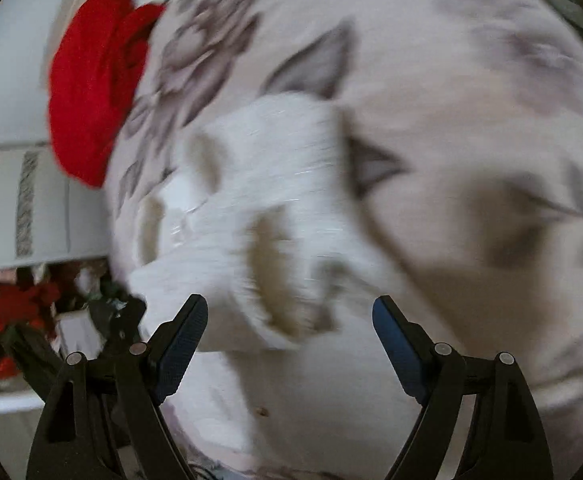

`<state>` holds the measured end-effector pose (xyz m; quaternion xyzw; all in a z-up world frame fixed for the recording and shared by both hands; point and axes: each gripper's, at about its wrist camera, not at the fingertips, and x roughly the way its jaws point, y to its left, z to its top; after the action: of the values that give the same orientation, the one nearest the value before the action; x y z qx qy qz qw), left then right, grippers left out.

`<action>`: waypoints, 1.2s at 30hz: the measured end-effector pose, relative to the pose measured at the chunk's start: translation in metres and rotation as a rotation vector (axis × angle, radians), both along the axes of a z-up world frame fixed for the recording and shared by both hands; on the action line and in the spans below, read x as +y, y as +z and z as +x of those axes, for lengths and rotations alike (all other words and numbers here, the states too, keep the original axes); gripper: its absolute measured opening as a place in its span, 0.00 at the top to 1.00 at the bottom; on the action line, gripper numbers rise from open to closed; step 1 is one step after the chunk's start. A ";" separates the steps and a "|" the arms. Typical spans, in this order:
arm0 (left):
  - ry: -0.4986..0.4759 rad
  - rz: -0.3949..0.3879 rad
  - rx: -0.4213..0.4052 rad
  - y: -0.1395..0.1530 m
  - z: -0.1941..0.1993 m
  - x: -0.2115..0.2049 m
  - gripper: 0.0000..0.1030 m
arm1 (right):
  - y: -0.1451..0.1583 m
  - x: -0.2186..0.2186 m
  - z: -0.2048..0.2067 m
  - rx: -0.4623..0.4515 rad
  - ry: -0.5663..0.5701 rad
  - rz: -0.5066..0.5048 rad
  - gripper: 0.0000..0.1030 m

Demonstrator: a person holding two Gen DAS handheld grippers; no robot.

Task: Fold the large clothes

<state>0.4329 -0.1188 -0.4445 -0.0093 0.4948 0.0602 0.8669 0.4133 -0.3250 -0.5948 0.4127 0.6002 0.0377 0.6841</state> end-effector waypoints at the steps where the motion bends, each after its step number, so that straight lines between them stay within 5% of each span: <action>1: 0.059 0.047 0.009 -0.002 -0.002 0.024 0.07 | -0.007 0.013 0.013 -0.005 0.034 0.013 0.16; 4: 0.165 0.097 0.055 -0.014 -0.003 0.076 0.07 | -0.028 0.050 0.039 0.011 0.113 0.035 0.18; 5: 0.198 0.115 0.082 -0.020 -0.001 0.096 0.07 | -0.040 0.063 0.049 0.035 0.148 0.012 0.43; 6: 0.209 0.122 0.088 -0.022 0.001 0.105 0.07 | -0.042 0.071 0.052 0.044 0.164 -0.025 0.92; 7: 0.220 0.128 0.086 -0.023 0.003 0.116 0.07 | -0.042 0.078 0.055 0.051 0.185 -0.058 0.95; 13: 0.232 0.083 0.047 -0.025 0.036 0.139 0.07 | 0.023 0.058 0.044 -0.097 0.127 -0.235 0.95; 15: 0.216 0.062 0.062 -0.036 0.053 0.138 0.07 | 0.020 0.049 0.048 -0.060 0.121 -0.278 0.95; 21: 0.142 0.210 0.227 -0.114 0.086 0.131 0.06 | -0.020 0.039 0.065 -0.003 0.159 -0.348 0.94; 25: 0.121 0.194 0.178 -0.093 0.073 0.130 0.07 | -0.030 0.026 0.066 0.070 0.121 -0.243 0.81; 27: 0.115 0.173 0.149 -0.074 0.054 0.124 0.07 | -0.015 0.016 0.050 0.060 0.054 -0.225 0.50; 28: 0.114 0.171 0.140 -0.069 0.048 0.123 0.07 | -0.007 0.011 0.039 0.055 0.027 -0.233 0.47; 32: 0.115 0.190 0.130 -0.054 0.016 0.111 0.07 | 0.001 0.002 -0.005 0.061 -0.014 -0.162 0.47; 36: 0.116 0.221 0.141 -0.062 -0.004 0.097 0.07 | -0.006 -0.001 -0.027 0.115 -0.019 -0.351 0.47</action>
<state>0.4290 -0.0222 -0.5064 0.0619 0.5434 0.1650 0.8208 0.3865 -0.3255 -0.6006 0.2942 0.6318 -0.0980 0.7105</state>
